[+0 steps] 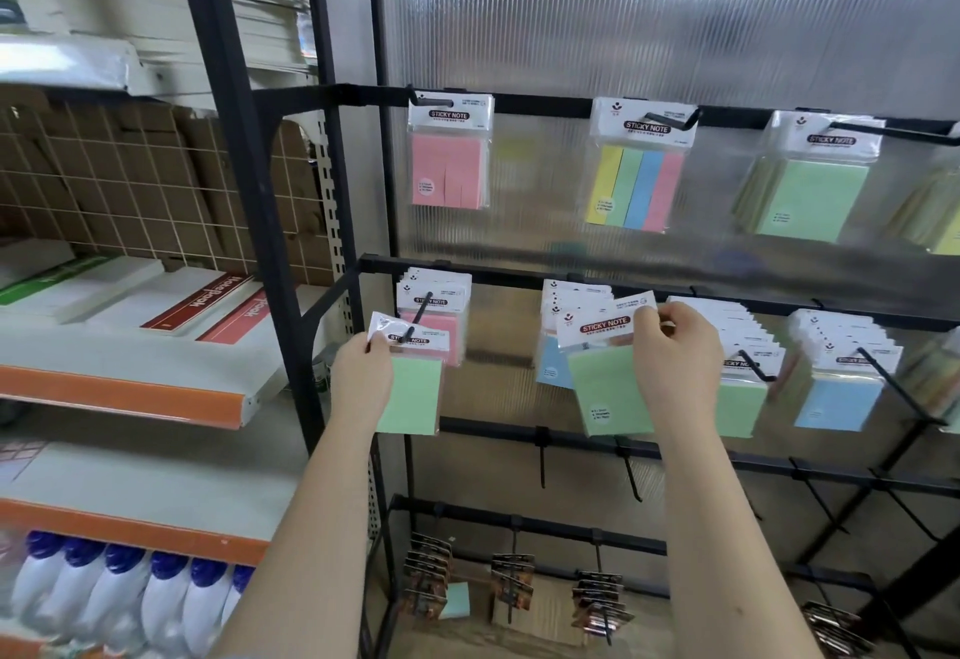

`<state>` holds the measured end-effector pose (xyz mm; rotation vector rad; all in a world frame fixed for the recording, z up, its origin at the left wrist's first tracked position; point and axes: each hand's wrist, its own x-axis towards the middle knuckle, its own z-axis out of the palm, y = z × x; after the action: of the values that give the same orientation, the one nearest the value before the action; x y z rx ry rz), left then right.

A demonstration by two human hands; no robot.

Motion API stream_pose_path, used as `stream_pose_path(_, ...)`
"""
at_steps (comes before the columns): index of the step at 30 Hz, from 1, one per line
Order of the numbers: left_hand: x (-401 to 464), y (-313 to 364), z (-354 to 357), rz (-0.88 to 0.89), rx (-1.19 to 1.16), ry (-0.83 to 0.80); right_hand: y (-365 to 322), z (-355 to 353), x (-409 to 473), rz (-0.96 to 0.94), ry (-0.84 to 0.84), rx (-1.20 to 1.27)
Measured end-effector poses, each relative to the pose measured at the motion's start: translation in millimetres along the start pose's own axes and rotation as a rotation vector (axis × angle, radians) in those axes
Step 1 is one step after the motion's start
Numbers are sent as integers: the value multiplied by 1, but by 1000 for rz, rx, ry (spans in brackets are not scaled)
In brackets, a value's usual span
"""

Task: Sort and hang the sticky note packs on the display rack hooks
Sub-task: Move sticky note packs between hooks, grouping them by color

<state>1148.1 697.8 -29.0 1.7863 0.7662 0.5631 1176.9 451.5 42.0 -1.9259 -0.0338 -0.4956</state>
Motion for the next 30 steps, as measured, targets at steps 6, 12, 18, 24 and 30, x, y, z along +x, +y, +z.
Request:
stream_pose_path(6,-18,9,-17,87,286,81,6,0,1,-93,31,-28)
stream_pose_path(12,-29,30,-28,189,485,153,7,-6,0,-86,82,61)
stream_pose_path(18,-34,53,-22,193,410,126,9,-14,6,-111,146,121)
stream_pose_path(24,-44,72,-3,265,383,74,9,-31,6,-99,230,141)
stream_pose_path(30,-55,91,17,365,347,-10,20,-63,9,-52,402,159)
